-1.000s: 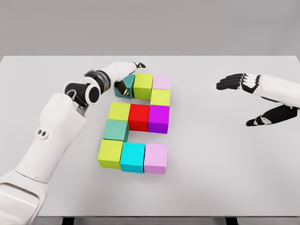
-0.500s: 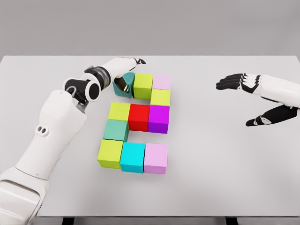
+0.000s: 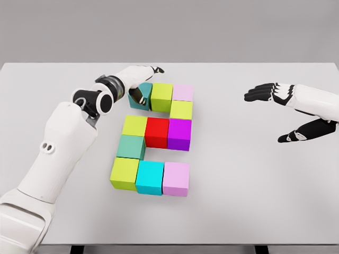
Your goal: Assemble the squares on the desktop into the number 2
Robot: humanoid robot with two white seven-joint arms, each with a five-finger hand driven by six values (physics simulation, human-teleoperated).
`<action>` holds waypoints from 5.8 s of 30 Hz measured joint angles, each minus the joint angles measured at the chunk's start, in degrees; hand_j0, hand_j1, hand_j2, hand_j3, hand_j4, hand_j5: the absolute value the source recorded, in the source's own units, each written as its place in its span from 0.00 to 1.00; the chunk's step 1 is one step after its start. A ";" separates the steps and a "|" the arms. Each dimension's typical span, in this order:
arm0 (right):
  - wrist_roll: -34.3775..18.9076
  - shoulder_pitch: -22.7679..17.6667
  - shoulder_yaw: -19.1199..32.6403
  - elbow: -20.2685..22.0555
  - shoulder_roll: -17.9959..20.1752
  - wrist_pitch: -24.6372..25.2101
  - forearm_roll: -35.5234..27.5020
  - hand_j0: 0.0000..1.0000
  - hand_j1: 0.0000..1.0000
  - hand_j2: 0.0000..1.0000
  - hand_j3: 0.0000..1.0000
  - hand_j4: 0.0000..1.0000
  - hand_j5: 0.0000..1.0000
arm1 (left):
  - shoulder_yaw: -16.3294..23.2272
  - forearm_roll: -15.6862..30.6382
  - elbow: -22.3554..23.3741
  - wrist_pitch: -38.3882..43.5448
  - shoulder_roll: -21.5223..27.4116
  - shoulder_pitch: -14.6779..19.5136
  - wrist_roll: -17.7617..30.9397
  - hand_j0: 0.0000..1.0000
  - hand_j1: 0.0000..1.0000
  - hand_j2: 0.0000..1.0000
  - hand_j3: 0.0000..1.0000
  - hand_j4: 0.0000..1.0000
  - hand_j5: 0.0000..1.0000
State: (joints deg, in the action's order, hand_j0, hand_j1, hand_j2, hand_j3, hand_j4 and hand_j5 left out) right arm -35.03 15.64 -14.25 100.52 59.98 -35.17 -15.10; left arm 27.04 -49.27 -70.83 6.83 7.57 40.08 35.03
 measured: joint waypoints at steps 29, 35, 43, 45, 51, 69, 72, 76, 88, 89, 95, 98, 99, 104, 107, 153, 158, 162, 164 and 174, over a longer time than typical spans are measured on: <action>0.00 0.00 0.00 0.01 0.46 0.00 0.02 1.00 1.00 1.00 1.00 1.00 1.00 | 0.42 31.49 -10.59 -18.92 28.80 -0.26 0.00 1.00 1.00 1.00 1.00 1.00 1.00; 0.00 0.09 -0.07 0.01 0.19 0.00 0.01 1.00 1.00 1.00 1.00 1.00 1.00 | 3.54 25.81 -9.49 -19.38 32.43 -0.26 0.00 1.00 1.00 1.00 1.00 1.00 1.00; 0.00 0.09 -0.13 0.01 0.01 0.00 0.00 1.00 1.00 1.00 1.00 1.00 1.00 | 6.97 17.64 -7.92 -19.96 33.00 0.00 -0.01 1.00 1.00 1.00 1.00 1.00 1.00; 0.00 0.09 -0.15 0.01 0.00 0.00 0.00 1.00 1.00 1.00 1.00 1.00 1.00 | 8.60 16.68 -7.71 -20.14 33.20 0.18 -0.01 1.00 1.00 1.00 1.00 1.00 1.00; 0.00 0.00 -0.19 0.01 -0.01 0.00 0.04 1.00 1.00 1.00 1.00 1.00 1.00 | 14.69 15.35 -6.67 -20.36 33.41 2.64 -0.01 1.00 1.00 1.00 1.00 1.00 1.00; 0.00 -0.18 -0.55 0.01 -0.09 0.00 0.08 1.00 1.00 1.00 1.00 1.00 1.00 | 30.13 14.04 4.11 -28.52 31.23 14.06 -0.01 1.00 1.00 1.00 1.00 1.00 1.00; 0.00 -0.09 -0.59 0.01 -0.15 0.00 0.09 1.00 1.00 1.00 1.00 1.00 1.00 | 30.64 13.95 4.94 -28.61 30.47 14.85 -0.01 1.00 1.00 1.00 1.00 1.00 1.00; 0.00 -0.09 -0.61 0.01 -0.24 0.00 0.09 1.00 1.00 1.00 1.00 1.00 1.00 | 30.86 13.91 5.30 -28.65 30.10 15.64 -0.01 1.00 1.00 1.00 1.00 1.00 1.00; 0.00 -0.18 -0.62 0.01 -0.28 0.00 0.09 1.00 1.00 1.00 1.00 1.00 1.00 | 30.94 12.61 5.28 -28.68 28.65 16.44 -0.01 1.00 1.00 1.00 1.00 1.00 1.00; 0.00 -0.18 -0.62 0.01 -0.28 0.00 0.09 1.00 1.00 1.00 1.00 1.00 1.00 | 30.94 12.39 5.27 -28.69 28.42 16.52 -0.01 1.00 1.00 1.00 1.00 1.00 1.00; 0.00 -0.09 -0.62 0.01 -0.28 0.00 0.09 1.00 1.00 1.00 1.00 1.00 1.00 | 30.96 11.73 5.25 -28.69 26.96 16.79 -0.01 1.00 1.00 1.00 1.00 1.00 1.00; 0.00 -0.09 -0.62 0.01 -0.28 0.00 0.09 1.00 1.00 1.00 1.00 1.00 1.00 | 31.00 11.44 5.25 -28.69 26.51 16.79 -0.01 1.00 1.00 1.00 1.00 1.00 1.00; 0.00 -0.09 -0.62 0.01 -0.28 0.00 0.09 1.00 1.00 1.00 1.00 1.00 1.00 | 31.01 11.39 5.25 -28.69 26.41 16.79 -0.01 1.00 1.00 1.00 1.00 1.00 1.00; 0.00 0.00 -0.62 0.01 -0.32 0.00 0.08 1.00 1.00 1.00 1.00 1.00 1.00 | 31.03 10.99 5.31 -28.69 25.79 16.61 -0.01 1.00 1.00 1.00 1.00 1.00 1.00; 0.00 0.00 -0.62 0.01 -0.35 0.00 0.08 1.00 1.00 1.00 1.00 1.00 1.00 | 31.03 10.67 5.33 -28.69 25.63 16.44 -0.01 1.00 1.00 1.00 1.00 1.00 1.00; 0.00 0.09 -0.62 0.18 -0.30 0.00 0.09 1.00 1.00 1.00 1.00 1.00 1.00 | 30.96 10.48 2.23 -29.85 25.87 15.91 -0.01 1.00 1.00 1.00 1.00 1.00 1.00; 0.00 0.18 -0.62 0.16 -0.27 0.00 0.09 1.00 1.00 1.00 1.00 1.00 1.00 | 30.74 10.45 2.60 -29.83 26.80 16.70 -0.01 1.00 1.00 1.00 1.00 1.00 1.00; 0.00 0.18 -0.62 0.17 -0.27 0.00 0.09 1.00 1.00 1.00 1.00 1.00 1.00 | 27.22 11.28 2.40 -31.88 30.25 16.26 0.00 1.00 1.00 1.00 1.00 1.00 1.00; 0.00 0.35 -0.62 0.16 -0.27 0.00 0.08 1.00 1.00 1.00 1.00 1.00 1.00 | 22.39 13.07 2.34 -36.62 32.15 15.47 0.00 1.00 1.00 1.00 1.00 1.00 1.00; 0.00 0.09 -0.63 0.13 -0.16 0.00 0.09 1.00 1.00 1.00 1.00 1.00 1.00 | 3.37 57.07 -3.35 -41.85 45.84 -6.06 0.01 1.00 1.00 1.00 1.00 1.00 1.00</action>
State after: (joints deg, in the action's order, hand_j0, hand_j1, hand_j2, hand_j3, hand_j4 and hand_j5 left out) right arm -35.03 15.73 -14.88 100.65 59.81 -35.17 -15.01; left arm 30.41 7.80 -74.18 -35.02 53.41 34.02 35.04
